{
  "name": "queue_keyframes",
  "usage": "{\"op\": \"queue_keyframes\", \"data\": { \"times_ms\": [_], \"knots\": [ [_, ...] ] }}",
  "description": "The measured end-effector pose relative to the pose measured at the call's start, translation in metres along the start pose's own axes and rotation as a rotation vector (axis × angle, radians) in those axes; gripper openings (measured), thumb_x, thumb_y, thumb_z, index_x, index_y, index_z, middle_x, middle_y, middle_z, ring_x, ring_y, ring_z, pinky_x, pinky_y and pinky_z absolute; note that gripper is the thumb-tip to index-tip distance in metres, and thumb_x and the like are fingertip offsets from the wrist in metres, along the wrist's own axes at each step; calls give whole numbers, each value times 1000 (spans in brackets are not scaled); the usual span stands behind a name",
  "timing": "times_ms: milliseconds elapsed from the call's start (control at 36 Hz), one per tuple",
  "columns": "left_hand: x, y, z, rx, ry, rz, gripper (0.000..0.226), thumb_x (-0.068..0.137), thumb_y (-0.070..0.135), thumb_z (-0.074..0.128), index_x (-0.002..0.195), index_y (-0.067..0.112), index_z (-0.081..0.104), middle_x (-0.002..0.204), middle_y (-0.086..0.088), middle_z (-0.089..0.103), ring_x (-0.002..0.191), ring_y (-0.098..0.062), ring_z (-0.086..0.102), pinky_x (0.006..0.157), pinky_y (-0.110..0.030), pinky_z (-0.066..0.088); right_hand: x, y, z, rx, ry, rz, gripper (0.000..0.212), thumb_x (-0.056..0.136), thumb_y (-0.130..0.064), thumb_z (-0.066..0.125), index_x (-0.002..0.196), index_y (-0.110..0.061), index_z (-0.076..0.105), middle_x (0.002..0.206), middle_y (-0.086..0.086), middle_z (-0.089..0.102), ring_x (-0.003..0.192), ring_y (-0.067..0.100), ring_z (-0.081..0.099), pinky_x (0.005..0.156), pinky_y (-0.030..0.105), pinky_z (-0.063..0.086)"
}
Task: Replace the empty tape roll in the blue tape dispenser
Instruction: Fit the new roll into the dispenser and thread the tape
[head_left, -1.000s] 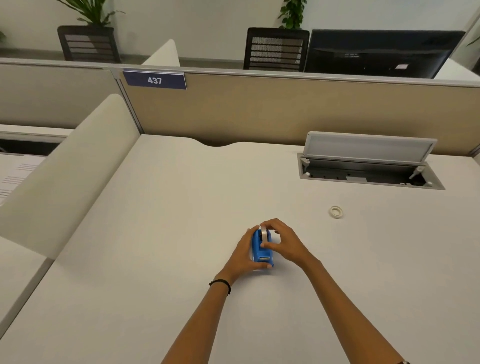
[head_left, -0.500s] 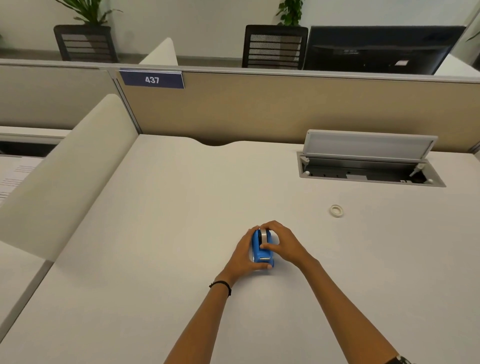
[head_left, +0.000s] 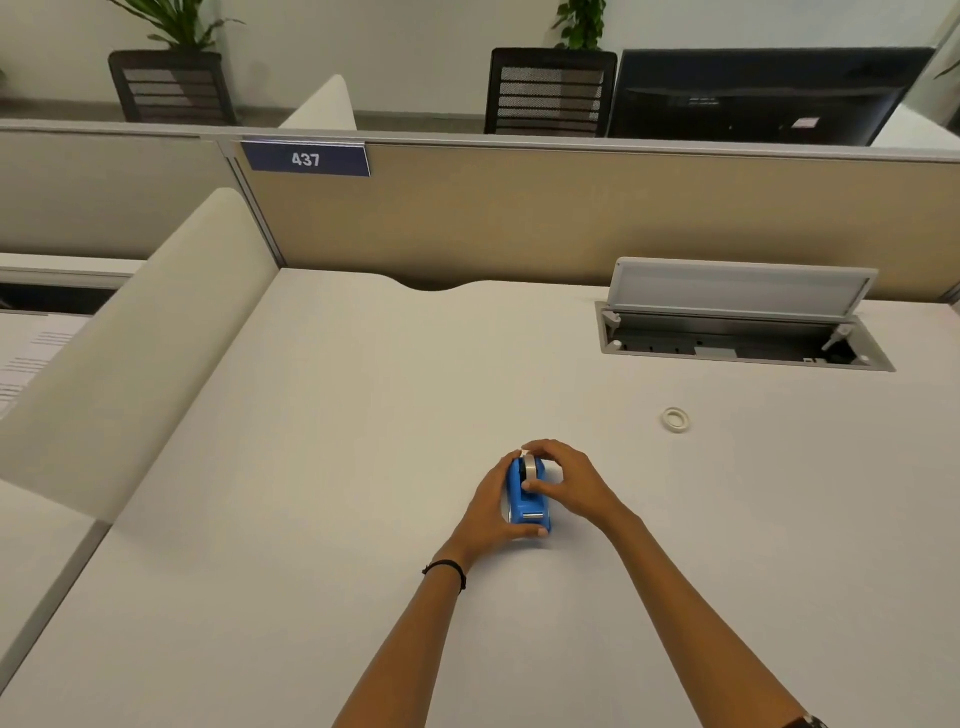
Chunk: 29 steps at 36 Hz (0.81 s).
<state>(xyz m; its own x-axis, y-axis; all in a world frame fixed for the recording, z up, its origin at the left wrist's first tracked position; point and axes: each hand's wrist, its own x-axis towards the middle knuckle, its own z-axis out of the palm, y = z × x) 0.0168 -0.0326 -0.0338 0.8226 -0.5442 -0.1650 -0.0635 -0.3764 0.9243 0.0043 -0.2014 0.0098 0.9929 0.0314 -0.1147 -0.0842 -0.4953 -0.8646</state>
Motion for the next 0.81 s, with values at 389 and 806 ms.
{"op": "queue_keyframes", "data": {
  "times_ms": [389,806],
  "knots": [
    [-1,1,0,-4,-5,-5,100,65,32,84,143,27,21,148,7,33,132,-8,36,108,-21,33,1,-10,-6,30,49,-3,17,84,-17,66,100,-11,67,100,2,69,94,14,64,89,22,50],
    [-1,1,1,7,-6,-29,102,64,35,84,143,30,19,147,13,30,131,-3,33,106,-20,31,2,-18,-10,0,89,4,7,84,-15,65,87,-11,70,86,3,72,84,10,66,84,19,51]
  ]
}}
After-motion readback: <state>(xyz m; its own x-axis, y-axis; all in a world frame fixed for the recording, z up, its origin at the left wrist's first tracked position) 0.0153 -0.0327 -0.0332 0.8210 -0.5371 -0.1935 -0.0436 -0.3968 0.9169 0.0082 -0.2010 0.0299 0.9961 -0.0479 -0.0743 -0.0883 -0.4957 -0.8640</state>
